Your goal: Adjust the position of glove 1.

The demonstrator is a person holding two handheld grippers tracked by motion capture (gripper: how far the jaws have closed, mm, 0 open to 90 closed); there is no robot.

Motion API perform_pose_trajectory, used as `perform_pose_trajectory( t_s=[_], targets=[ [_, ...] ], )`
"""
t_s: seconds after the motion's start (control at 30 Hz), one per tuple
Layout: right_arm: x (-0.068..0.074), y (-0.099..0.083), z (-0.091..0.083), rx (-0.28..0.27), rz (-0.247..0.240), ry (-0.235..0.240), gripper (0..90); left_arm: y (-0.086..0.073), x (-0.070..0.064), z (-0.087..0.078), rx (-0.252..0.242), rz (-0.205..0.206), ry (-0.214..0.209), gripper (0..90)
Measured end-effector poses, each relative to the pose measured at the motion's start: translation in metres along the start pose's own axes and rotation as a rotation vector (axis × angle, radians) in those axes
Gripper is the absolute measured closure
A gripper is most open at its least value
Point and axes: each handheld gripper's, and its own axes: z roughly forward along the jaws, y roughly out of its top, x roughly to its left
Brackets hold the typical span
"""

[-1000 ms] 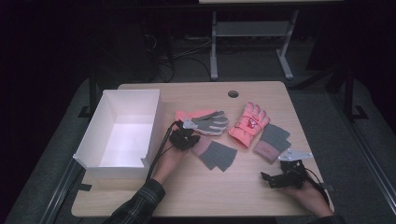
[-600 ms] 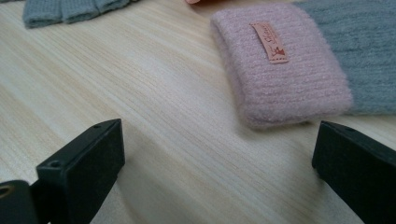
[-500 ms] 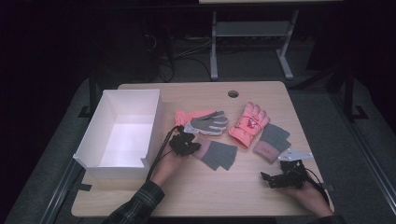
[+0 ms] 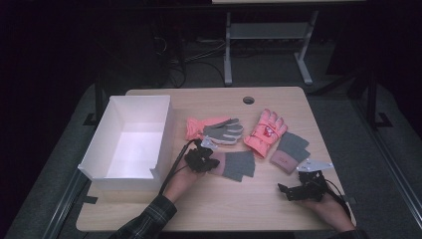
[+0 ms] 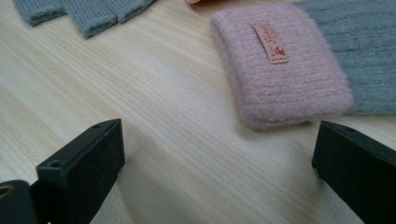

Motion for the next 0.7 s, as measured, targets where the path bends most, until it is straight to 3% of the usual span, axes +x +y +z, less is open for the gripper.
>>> perform_pose_trajectory(
  t_s=[0.13,0.27,0.5,0.67,0.7],
  targets=[
    [0.0,0.0,0.0,0.0,0.0,0.0,1.7,0.009,0.005,0.001,-0.016,-0.001,0.026,89.7],
    [0.0,0.0,0.0,0.0,0.0,0.0,1.8,0.02,0.02,0.007,-0.029,-0.01,0.051,89.6],
    [0.0,0.0,0.0,0.0,0.0,0.0,1.8,0.027,0.038,0.019,-0.018,-0.005,0.089,89.6],
    [0.0,0.0,0.0,-0.001,-0.001,0.0,1.8,0.027,0.042,0.025,-0.002,-0.017,0.075,89.6],
    [0.0,0.0,0.0,-0.001,-0.001,0.0,1.8,0.026,0.039,0.025,0.011,-0.005,0.062,89.6]
  ],
)
